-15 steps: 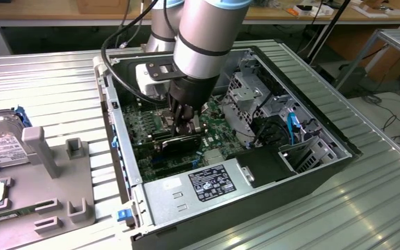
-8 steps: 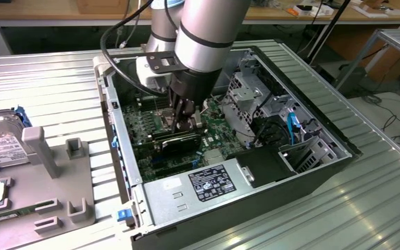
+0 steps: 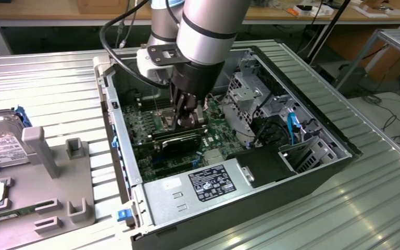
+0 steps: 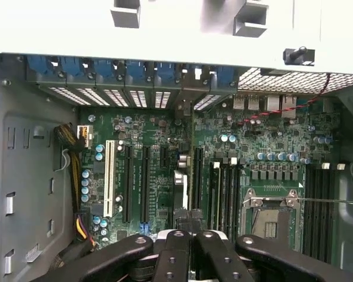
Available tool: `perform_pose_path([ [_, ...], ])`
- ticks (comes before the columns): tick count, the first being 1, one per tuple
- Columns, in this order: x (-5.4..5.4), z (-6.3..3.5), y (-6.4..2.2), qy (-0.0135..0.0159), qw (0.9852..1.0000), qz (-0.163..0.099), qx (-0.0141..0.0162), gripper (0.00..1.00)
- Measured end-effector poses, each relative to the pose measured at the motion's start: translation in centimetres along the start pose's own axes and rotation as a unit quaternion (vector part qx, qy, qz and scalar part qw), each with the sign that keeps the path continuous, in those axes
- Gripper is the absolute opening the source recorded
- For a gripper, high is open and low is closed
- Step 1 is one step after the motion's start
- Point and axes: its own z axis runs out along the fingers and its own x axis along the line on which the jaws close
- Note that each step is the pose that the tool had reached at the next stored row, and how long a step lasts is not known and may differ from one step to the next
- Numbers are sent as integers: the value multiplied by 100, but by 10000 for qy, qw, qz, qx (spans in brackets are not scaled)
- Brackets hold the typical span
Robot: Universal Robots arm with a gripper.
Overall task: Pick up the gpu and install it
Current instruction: 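Press down on the gpu until it lock into place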
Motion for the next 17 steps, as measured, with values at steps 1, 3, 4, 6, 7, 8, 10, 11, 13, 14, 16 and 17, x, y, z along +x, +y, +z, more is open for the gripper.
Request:
perform_pose_path([
  [1,-1,-7,0,0,10000,0,-1,11],
  [3,-2,-22,1,0,10000,0,-2,11],
  [4,-2,-30,1,0,10000,0,-3,11],
  [6,-4,-49,0,1,10000,0,-7,11],
  [7,-5,-67,-1,0,10000,1,-12,11],
  [8,-6,-78,-1,0,10000,1,-15,11],
  [10,-8,-105,-1,0,10000,2,-21,11],
  [11,-10,-131,0,0,10000,2,-25,11],
  [13,-11,-139,0,-1,10000,2,-25,11],
  [14,-11,-140,0,0,10000,2,-26,11],
  [16,-11,-140,0,0,10000,2,-26,11],
  [17,-11,-140,0,0,10000,2,-26,11],
])
